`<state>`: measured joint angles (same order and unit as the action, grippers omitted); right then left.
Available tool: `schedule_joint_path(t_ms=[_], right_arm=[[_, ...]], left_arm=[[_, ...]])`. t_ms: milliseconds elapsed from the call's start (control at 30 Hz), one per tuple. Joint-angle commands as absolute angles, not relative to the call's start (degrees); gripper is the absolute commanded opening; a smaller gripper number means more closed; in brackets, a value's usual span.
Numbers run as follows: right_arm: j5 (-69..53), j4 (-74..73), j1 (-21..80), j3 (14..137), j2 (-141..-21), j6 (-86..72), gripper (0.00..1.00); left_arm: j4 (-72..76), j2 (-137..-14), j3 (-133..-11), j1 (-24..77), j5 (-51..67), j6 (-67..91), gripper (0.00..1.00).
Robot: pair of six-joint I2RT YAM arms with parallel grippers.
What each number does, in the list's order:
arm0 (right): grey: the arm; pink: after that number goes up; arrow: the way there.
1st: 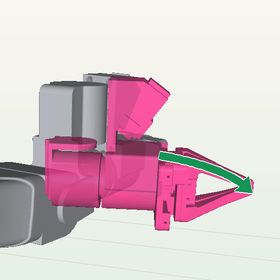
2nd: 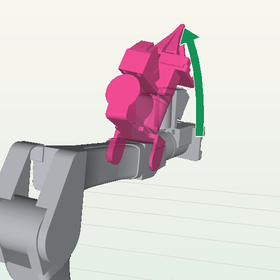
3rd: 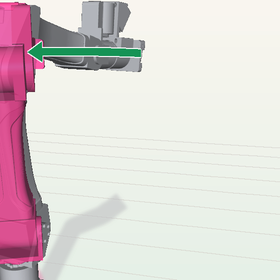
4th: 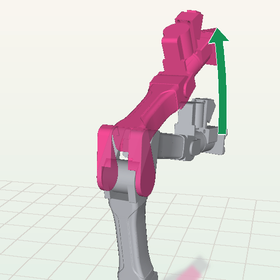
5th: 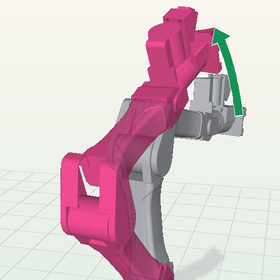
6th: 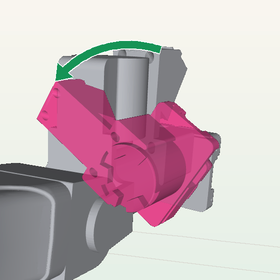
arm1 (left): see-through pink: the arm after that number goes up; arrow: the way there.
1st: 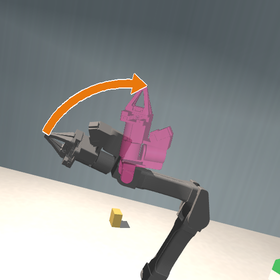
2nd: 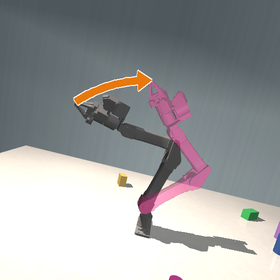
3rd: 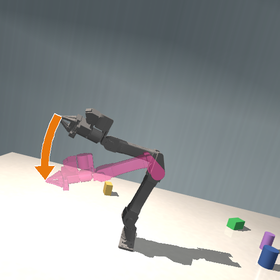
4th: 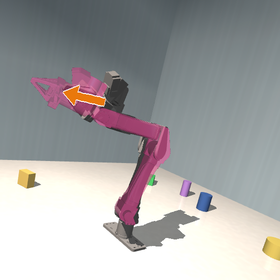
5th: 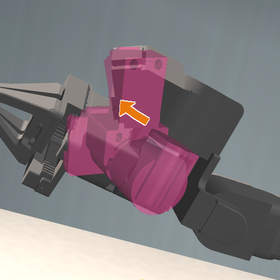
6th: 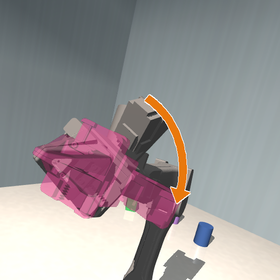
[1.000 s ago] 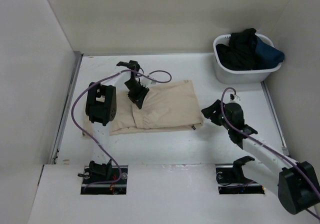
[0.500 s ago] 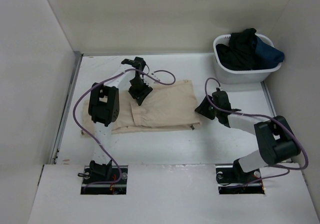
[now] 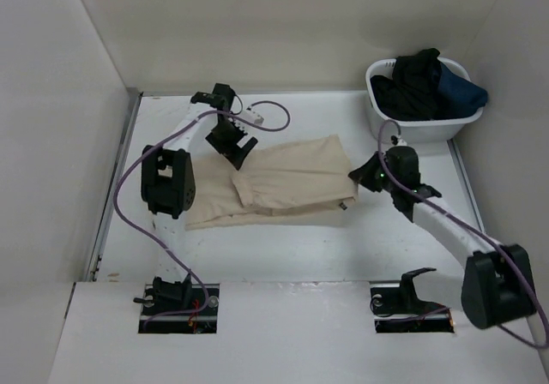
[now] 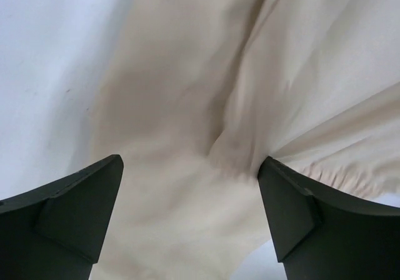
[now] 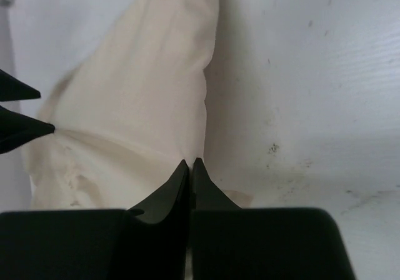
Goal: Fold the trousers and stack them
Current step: Fold the trousers
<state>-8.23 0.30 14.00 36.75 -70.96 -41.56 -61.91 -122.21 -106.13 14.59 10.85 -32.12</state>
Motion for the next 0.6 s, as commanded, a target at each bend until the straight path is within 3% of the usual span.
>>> schedule_joint_path(t_ms=[0, 33, 133, 267, 367, 567], right_arm=[[-5.45, -9.72, 9.02, 42.26, -60.85, -35.09, 0.0], [-4.75, -13.41, 7.44, 44.19, -58.21, -32.37, 0.0], [-3.87, -24.75, 3.48, 51.74, -53.71, -23.15, 0.0], [-4.4, -37.85, 3.2, 62.99, -56.15, -11.89, 0.0], [-2.03, -41.74, 9.68, 70.11, -59.05, -9.76, 0.0], [3.07, -42.37, 35.25, 84.35, -75.9, -9.67, 0.0]], left_arm=[[-63.45, -112.95, -107.67, 10.07, 11.6, -33.13, 0.9], [-63.72, -112.33, -106.45, 8.93, 11.6, -33.22, 0.99], [-63.46, -111.97, -102.49, 6.29, 11.78, -32.44, 1.0], [-62.84, -113.64, -99.85, 5.67, 16.07, -29.28, 1.0], [-62.84, -115.66, -99.67, 6.63, 19.68, -26.81, 1.0], [-62.49, -120.05, -100.02, 11.2, 23.2, -24.96, 1.0]])
